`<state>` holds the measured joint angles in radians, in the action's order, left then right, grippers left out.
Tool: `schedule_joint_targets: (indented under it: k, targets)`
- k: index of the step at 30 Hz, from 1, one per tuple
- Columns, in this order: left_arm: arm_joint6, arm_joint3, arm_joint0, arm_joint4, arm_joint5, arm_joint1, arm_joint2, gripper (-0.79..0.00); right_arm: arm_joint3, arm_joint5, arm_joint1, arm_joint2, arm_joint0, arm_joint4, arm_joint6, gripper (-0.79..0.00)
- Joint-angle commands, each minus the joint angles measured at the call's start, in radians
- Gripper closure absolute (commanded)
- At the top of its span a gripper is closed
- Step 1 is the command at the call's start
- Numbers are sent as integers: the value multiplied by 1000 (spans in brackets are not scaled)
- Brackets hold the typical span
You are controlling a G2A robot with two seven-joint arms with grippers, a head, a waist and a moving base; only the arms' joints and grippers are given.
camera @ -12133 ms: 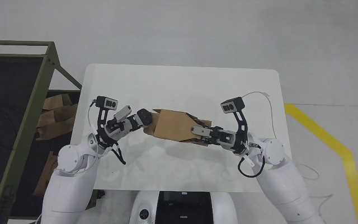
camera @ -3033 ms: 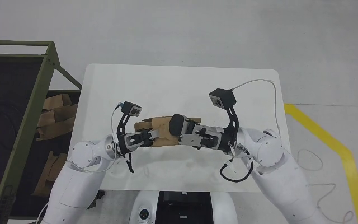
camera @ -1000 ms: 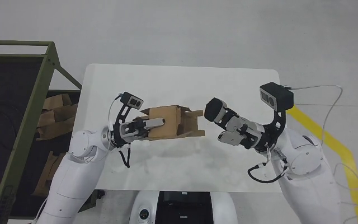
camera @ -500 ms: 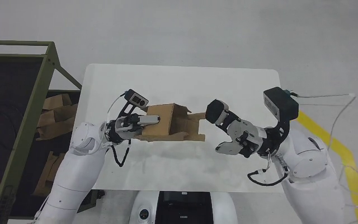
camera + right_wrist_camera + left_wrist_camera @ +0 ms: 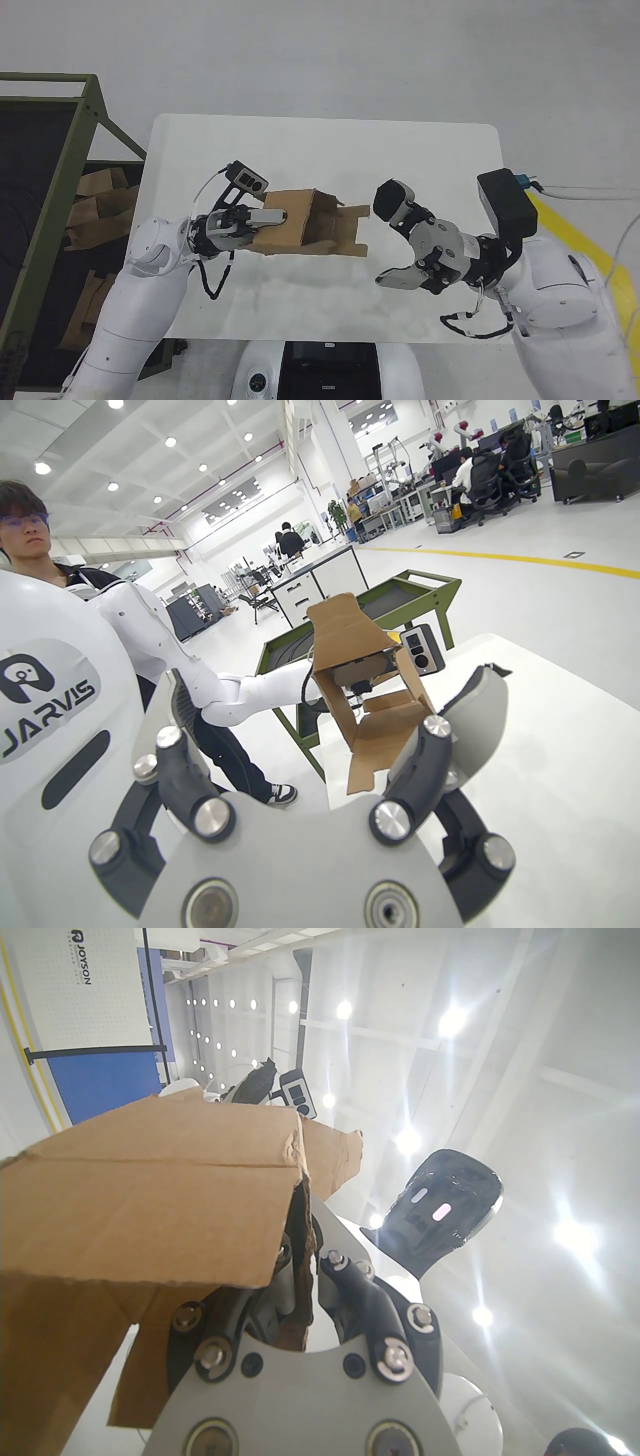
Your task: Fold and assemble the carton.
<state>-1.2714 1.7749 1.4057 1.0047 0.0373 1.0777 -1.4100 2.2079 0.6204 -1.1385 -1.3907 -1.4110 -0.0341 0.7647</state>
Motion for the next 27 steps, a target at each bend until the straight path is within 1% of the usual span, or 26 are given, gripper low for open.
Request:
schedule_joint_targets:
  k: [1,3,5,7,10,14,18,23,27]
  targets:
    - [0,0,0,0,0,0,0,0,1,-5,0,1,-2,-6,-5,-785]
    - [10,4,2,0,-6,0,3,0,10,-7,1,5,-7,-35,-6,-785]
    - [21,21,6,-6,-19,1,10,0,29,-1,5,-5,-5,-107,10,-785]
    - [15,27,6,-5,-35,1,16,0,61,1,8,-11,-6,-187,21,-785]
    - [7,27,1,18,-64,1,25,0,88,18,10,-6,-11,-251,12,-785]
    - [-4,19,-10,52,-106,2,32,0,112,17,14,-14,-13,-344,3,-785]
    - [-19,9,-18,84,-138,3,34,0,140,-15,17,-24,-23,-447,-12,-785]
    - [-32,1,-25,77,-152,2,36,0,142,-33,19,-3,-12,-535,-27,-785]
    - [-37,-2,-28,71,-154,2,42,0,142,-46,20,21,10,-565,-36,-785]
